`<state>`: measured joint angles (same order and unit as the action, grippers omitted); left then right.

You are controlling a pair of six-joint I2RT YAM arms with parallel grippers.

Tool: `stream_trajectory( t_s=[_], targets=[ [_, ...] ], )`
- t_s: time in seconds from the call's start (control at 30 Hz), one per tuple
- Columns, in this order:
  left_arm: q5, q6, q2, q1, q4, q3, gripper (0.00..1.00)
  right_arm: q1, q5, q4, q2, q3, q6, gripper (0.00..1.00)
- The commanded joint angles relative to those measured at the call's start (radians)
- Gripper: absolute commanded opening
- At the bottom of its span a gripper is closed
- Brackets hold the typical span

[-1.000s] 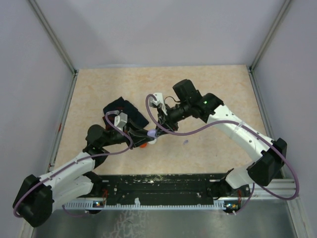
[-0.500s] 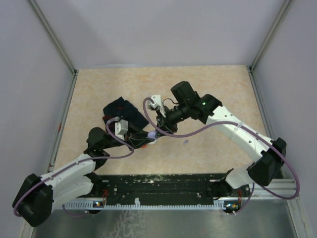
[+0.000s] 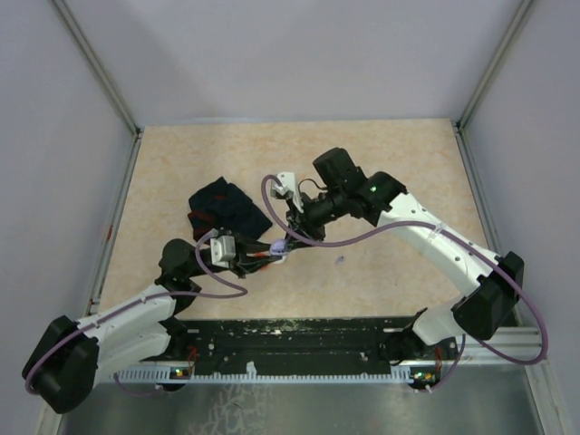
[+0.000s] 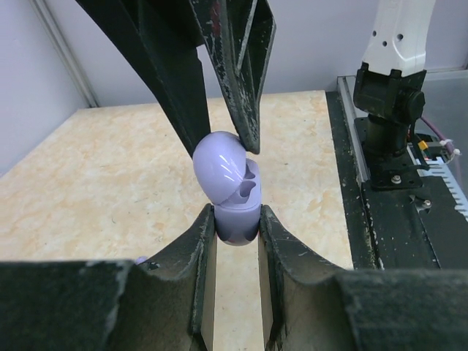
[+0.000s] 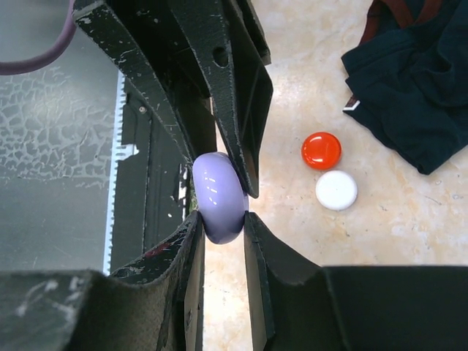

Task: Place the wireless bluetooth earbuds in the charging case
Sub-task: Open the charging case.

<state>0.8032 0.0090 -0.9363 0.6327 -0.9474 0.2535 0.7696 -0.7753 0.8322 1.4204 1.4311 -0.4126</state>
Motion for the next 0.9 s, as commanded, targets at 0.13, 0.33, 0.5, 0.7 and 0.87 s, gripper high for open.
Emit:
stream_trajectory(
  t_s=[0.13, 0.33, 0.5, 0.7, 0.87],
  targets=[
    [0.061, 0.071, -0.027, 0.013, 0.042, -0.039, 0.0, -0.048, 0.027, -0.054, -0.017, 0.036, 0.023, 0.3],
    [-0.007, 0.07, -0.038, 0.013, 0.056, -0.04, 0.0, -0.055, 0.027, -0.073, -0.014, 0.035, 0.051, 0.36],
    [-0.153, 0.018, -0.04, 0.012, 0.088, -0.045, 0.0, -0.088, 0.131, -0.146, -0.018, 0.004, 0.18, 0.48],
    [-0.307, -0.009, -0.039, -0.002, 0.077, -0.072, 0.0, -0.194, 0.239, -0.243, -0.008, -0.076, 0.405, 0.66],
    [-0.371, -0.034, -0.038, -0.024, 0.029, -0.108, 0.0, -0.252, 0.478, -0.245, 0.027, -0.102, 0.594, 0.72]
  ],
)
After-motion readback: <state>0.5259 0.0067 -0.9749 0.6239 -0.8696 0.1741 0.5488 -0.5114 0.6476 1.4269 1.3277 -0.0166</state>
